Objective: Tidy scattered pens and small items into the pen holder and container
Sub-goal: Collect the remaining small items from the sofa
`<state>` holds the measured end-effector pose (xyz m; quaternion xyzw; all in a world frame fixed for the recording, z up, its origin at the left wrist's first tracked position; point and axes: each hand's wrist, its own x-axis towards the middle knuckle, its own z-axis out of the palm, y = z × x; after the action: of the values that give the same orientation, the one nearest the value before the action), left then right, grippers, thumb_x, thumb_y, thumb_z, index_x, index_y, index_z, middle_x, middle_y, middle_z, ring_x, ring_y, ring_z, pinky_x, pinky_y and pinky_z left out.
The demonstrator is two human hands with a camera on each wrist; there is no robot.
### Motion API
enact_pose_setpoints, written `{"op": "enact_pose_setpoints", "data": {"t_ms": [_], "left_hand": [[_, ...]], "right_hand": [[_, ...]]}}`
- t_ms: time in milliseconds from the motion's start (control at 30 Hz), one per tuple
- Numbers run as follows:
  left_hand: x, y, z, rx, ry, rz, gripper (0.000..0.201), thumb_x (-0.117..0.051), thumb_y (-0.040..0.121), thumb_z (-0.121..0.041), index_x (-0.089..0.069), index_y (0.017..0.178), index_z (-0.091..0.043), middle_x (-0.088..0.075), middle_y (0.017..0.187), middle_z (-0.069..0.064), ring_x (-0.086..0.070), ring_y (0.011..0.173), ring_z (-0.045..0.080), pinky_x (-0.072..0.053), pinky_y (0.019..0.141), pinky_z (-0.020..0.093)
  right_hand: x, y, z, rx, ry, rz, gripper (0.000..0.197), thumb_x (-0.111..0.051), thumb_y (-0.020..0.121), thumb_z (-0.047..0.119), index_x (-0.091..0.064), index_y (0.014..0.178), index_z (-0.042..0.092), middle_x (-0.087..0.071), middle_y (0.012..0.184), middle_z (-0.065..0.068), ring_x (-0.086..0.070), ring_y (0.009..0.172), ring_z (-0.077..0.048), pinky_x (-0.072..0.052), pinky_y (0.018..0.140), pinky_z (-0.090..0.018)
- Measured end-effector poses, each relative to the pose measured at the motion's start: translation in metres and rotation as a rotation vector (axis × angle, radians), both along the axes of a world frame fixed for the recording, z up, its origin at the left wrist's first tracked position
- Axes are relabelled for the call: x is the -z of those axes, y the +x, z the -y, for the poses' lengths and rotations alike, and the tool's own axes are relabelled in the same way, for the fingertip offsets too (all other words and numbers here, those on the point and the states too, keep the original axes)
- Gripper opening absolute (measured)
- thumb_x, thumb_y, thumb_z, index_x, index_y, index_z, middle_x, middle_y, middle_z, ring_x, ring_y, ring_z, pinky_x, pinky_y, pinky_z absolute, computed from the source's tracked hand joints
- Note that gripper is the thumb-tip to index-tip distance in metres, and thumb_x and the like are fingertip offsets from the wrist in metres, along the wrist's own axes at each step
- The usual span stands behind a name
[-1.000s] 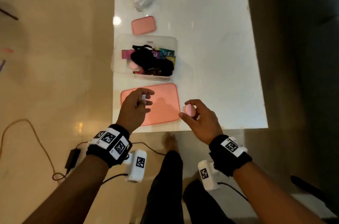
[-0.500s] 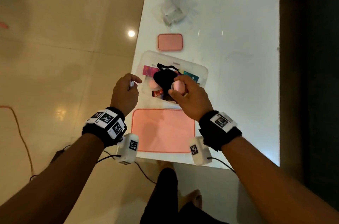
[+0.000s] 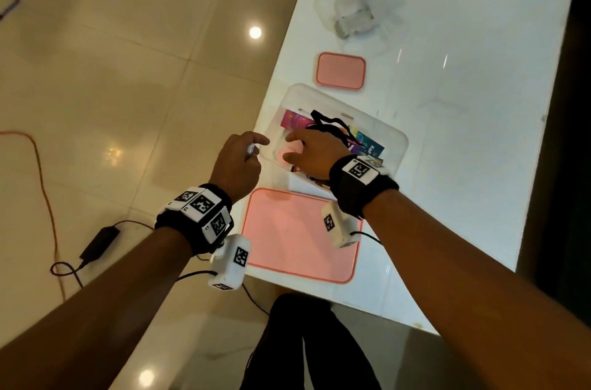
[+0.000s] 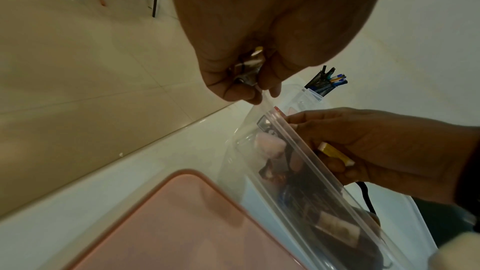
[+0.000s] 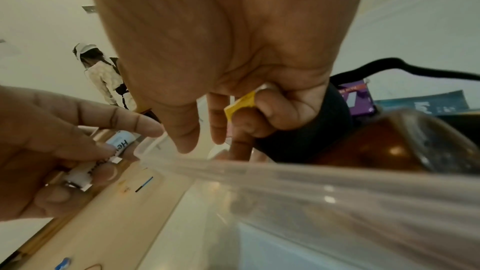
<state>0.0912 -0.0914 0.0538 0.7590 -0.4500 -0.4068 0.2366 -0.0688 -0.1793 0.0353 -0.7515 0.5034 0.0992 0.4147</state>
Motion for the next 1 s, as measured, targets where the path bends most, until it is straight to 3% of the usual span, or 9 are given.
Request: {"op": "enact_pose_setpoints", "data": {"t_ms": [100,200,300,400,567,667,733,867,1000], "left_hand": [[-0.004,-0.003,-0.004,0.01,0.033,0.01,0.04,-0.036,0.09,0.006,-0.064,0.112,-0.014,-0.053,0.1,0.011,-0.053,0.085,0.022,-0.048,0.089,0.042],[-0.013,-0.008,-0.006,0.034,0.086,0.021,0.044,-0.036,0.088,0.008,-0.062,0.116,-0.013,-0.052,0.1,0.008,-0.053,0.088,0.022,-0.047,0.091,0.042],[-0.021,-0.012,-0.007,0.027,0.082,0.031,0.045,-0.036,0.087,0.009,-0.062,0.116,-0.013,-0.052,0.098,0.006,-0.053,0.089,0.023,-0.047,0.09,0.044],[-0.023,-0.014,-0.003,-0.037,0.048,-0.004,0.043,-0.037,0.086,0.008,-0.063,0.111,-0.017,-0.054,0.095,0.005,-0.056,0.09,0.027,-0.048,0.089,0.047],[-0.024,-0.025,0.013,-0.119,-0.012,-0.116,0.037,-0.044,0.087,0.006,-0.064,0.103,-0.021,-0.06,0.092,0.007,-0.06,0.087,0.034,-0.049,0.07,0.038],[-0.026,-0.032,0.026,-0.082,-0.037,-0.154,0.039,-0.049,0.084,0.003,-0.065,0.099,-0.029,-0.062,0.094,0.0,-0.062,0.088,0.025,-0.052,0.077,0.042],[-0.028,-0.036,0.038,-0.04,-0.062,-0.153,0.038,-0.05,0.084,0.005,-0.065,0.103,-0.024,-0.063,0.095,-0.005,-0.063,0.089,0.023,-0.054,0.081,0.044],[-0.032,-0.037,0.075,0.08,-0.055,-0.177,0.039,-0.053,0.086,0.006,-0.065,0.103,-0.027,-0.066,0.098,0.0,-0.063,0.085,0.035,-0.056,0.076,0.052],[-0.035,-0.034,0.137,0.282,-0.031,-0.192,0.044,-0.052,0.086,0.009,-0.063,0.1,-0.032,-0.062,0.101,0.004,-0.066,0.088,0.023,-0.055,0.079,0.041]], "right_hand": [[-0.003,-0.005,-0.002,0.055,0.035,0.069,0.037,-0.058,0.092,0.035,-0.055,0.128,0.031,-0.066,0.101,0.002,-0.063,0.095,-0.019,-0.05,0.089,-0.034],[-0.009,-0.006,0.001,0.177,0.022,0.117,0.033,-0.059,0.091,0.027,-0.058,0.124,0.028,-0.057,0.078,0.013,-0.059,0.083,-0.013,-0.047,0.077,-0.026],[-0.016,-0.005,0.001,0.202,0.071,0.209,0.038,-0.063,0.089,0.019,-0.056,0.125,0.028,-0.06,0.1,0.005,-0.058,0.092,-0.013,-0.045,0.076,-0.019],[-0.019,-0.005,-0.002,0.183,0.036,0.282,0.04,-0.057,0.09,0.015,-0.054,0.128,0.028,-0.059,0.119,0.003,-0.057,0.105,-0.013,-0.043,0.088,-0.021],[-0.031,-0.033,-0.005,0.283,-0.04,0.351,0.03,-0.052,0.091,0.007,-0.063,0.116,0.019,-0.064,0.1,0.004,-0.061,0.089,-0.013,-0.047,0.077,-0.025],[-0.032,-0.055,-0.012,0.386,-0.105,0.396,0.026,-0.055,0.091,0.013,-0.067,0.111,0.024,-0.065,0.096,0.009,-0.062,0.086,-0.01,-0.053,0.081,-0.03],[-0.03,-0.07,-0.01,0.449,-0.191,0.412,0.024,-0.056,0.091,0.016,-0.067,0.11,0.026,-0.064,0.1,0.01,-0.06,0.089,-0.009,-0.052,0.083,-0.03],[-0.022,-0.102,0.02,0.548,-0.364,0.384,0.02,-0.058,0.089,0.019,-0.066,0.105,0.028,-0.064,0.104,0.009,-0.062,0.088,-0.01,-0.054,0.08,-0.032],[-0.003,-0.153,0.068,0.619,-0.453,0.234,0.03,-0.058,0.088,0.01,-0.066,0.112,0.026,-0.064,0.114,0.002,-0.064,0.096,-0.017,-0.05,0.089,-0.033]]}}
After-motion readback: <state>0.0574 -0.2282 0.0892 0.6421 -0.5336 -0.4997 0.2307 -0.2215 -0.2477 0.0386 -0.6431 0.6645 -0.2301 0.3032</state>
